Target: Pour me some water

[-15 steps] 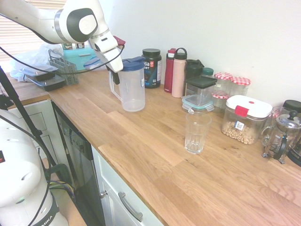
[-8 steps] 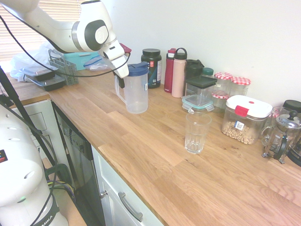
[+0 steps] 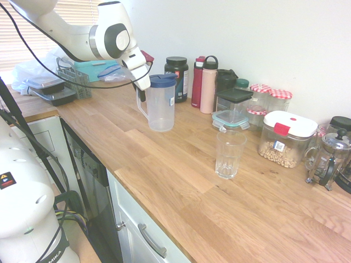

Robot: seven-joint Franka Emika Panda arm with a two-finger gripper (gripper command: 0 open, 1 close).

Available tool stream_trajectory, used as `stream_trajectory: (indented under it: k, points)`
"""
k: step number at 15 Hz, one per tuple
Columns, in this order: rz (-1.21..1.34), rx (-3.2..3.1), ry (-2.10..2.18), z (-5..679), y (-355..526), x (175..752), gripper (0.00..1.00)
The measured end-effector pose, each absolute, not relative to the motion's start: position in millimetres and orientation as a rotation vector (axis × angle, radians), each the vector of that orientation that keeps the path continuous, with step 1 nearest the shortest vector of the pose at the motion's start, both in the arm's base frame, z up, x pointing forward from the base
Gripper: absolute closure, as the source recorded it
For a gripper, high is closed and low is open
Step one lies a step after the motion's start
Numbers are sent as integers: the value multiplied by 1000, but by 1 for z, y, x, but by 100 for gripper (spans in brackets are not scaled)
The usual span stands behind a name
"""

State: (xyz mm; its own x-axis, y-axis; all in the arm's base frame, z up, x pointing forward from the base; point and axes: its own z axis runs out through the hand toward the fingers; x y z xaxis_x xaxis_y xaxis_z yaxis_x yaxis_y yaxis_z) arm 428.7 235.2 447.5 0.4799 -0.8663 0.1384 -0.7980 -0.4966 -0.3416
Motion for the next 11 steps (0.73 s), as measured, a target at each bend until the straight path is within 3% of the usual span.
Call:
stream_trajectory:
  k: [8, 11]
  points:
    - [-307, -2671, 1323, 446, 246, 385, 0]
    - [-66, -2807, 1202, 463, 205, 349, 0]
